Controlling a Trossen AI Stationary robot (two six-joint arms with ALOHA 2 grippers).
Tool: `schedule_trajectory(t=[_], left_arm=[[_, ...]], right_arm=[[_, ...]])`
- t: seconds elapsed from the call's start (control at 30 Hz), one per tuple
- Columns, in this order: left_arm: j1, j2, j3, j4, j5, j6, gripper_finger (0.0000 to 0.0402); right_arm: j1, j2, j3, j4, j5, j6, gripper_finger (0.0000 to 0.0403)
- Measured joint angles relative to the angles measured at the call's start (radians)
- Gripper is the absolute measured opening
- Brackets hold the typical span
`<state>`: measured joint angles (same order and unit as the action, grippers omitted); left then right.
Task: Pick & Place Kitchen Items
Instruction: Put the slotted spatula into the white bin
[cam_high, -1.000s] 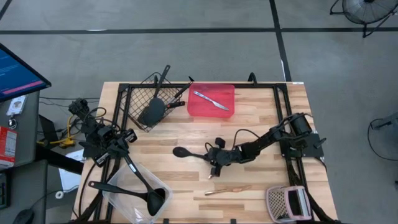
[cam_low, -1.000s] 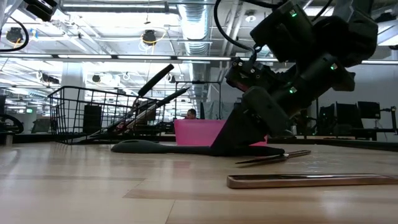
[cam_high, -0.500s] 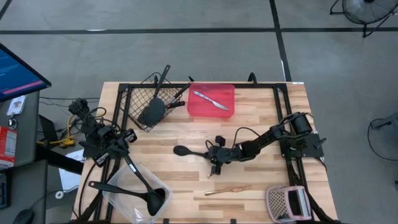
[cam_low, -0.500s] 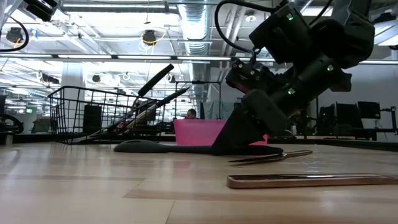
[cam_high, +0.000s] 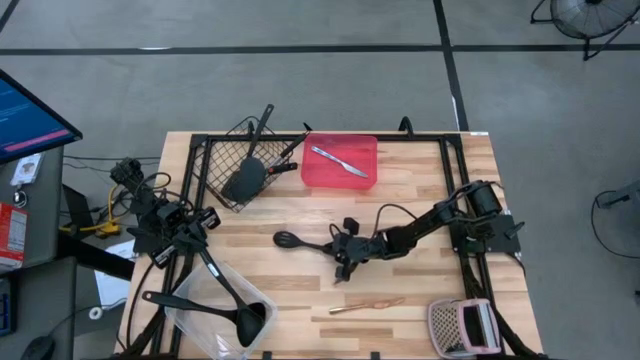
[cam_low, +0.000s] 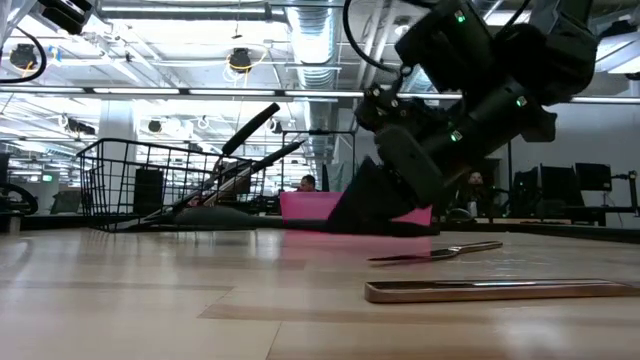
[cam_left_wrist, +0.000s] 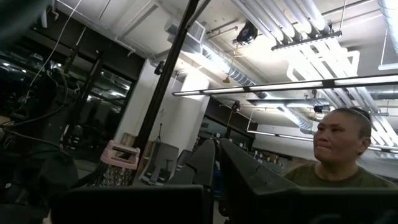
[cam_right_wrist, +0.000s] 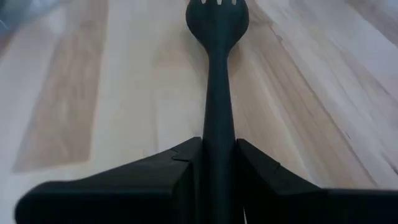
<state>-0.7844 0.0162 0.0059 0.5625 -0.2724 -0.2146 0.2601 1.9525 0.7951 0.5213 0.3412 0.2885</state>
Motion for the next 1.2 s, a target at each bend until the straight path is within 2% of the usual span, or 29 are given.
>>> schedule_trajectory(t=[0.57,0.87,1.2], left_arm=[[0.000,0.000,0.000,0.000,0.000,0.000,0.0008],[0.000,0.000,0.000,0.000,0.000,0.000,0.0008],[0.000,0.000,0.000,0.000,0.000,0.000,0.0008]], right_arm=[[-0.008,-0.008,0.065,-0.001,-0.001,-0.034,0.0067],[-0.010,-0.146,0.066,-0.105,0.001,-0.084,0.0067],[-0.015,-0.317,0.067,-0.121,0.027,-0.157,0.0067]])
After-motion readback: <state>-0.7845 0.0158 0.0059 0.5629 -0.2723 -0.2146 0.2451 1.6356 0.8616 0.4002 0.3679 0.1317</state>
